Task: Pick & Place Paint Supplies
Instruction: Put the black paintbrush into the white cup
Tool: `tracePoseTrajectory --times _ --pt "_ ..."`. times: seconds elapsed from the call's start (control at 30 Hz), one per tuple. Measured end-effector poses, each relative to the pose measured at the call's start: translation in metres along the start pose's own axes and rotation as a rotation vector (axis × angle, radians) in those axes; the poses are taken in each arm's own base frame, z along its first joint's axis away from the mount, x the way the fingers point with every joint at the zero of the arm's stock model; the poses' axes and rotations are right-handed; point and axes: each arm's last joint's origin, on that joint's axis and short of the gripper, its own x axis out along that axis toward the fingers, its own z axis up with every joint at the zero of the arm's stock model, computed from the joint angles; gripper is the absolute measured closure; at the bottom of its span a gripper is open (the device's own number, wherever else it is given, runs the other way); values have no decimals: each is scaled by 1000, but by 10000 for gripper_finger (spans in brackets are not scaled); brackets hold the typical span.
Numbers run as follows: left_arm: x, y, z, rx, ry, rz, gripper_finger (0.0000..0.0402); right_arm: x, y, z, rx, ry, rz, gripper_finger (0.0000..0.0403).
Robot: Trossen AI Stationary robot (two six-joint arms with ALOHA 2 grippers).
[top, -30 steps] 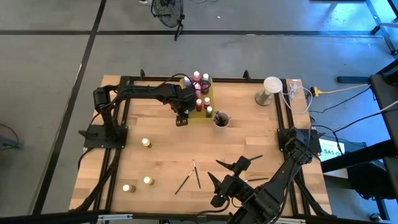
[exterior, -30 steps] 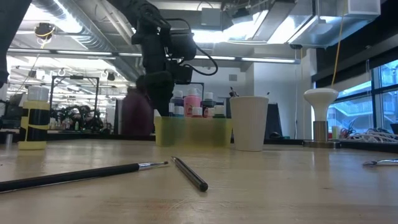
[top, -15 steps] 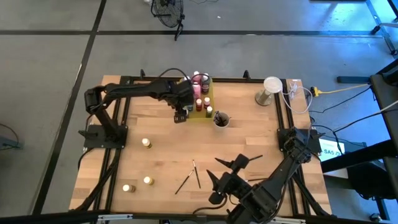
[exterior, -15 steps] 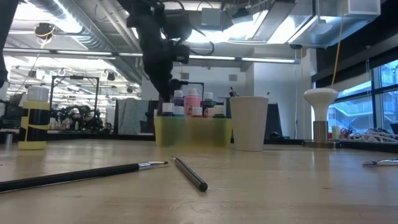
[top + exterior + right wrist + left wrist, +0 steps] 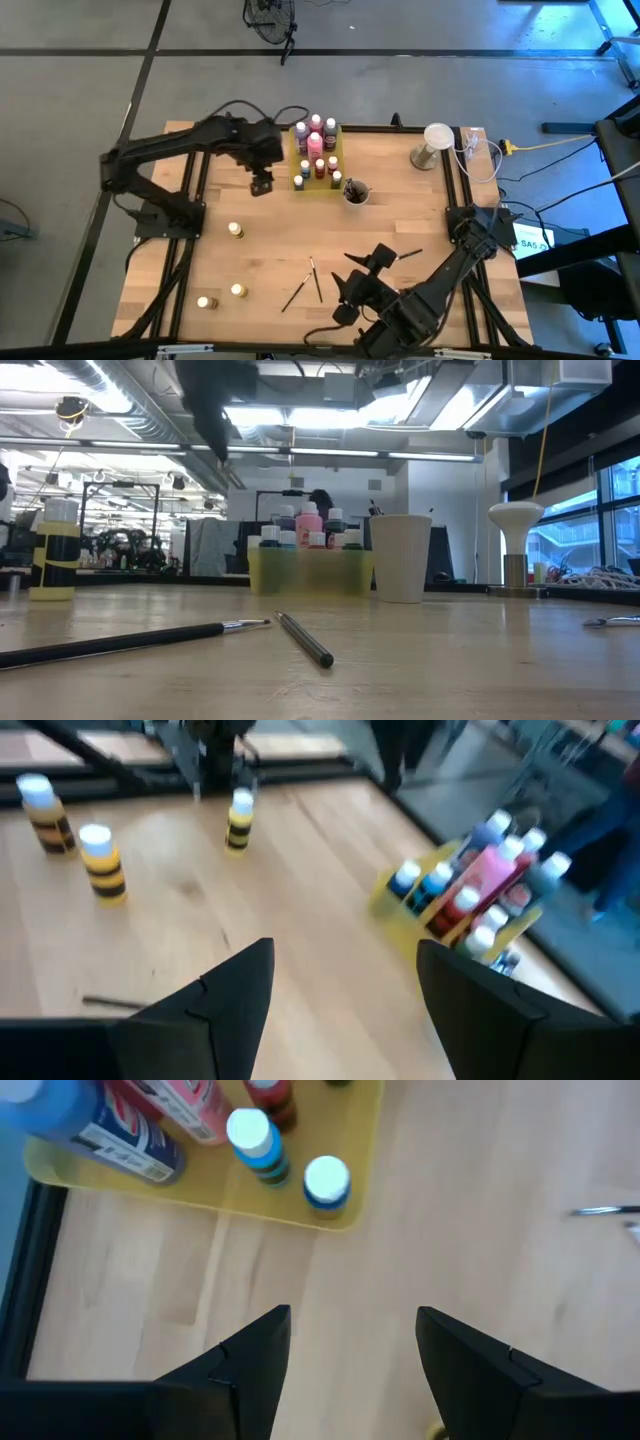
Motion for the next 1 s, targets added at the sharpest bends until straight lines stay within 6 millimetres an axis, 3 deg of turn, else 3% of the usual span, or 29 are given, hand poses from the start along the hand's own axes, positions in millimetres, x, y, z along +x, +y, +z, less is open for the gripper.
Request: tracePoseTrajectory --times 0.4,0.67,1.0 --pt "-76 -24 -44 62 -264 -23 190 42 -9 6 -37 407 124 155" --pt "-78 -24 -70 91 -362 -20 190 74 -10 -14 -311 796 364 191" --pt "-78 -24 -87 85 -396 -21 190 93 -15 -40 -562 1015 592 244"
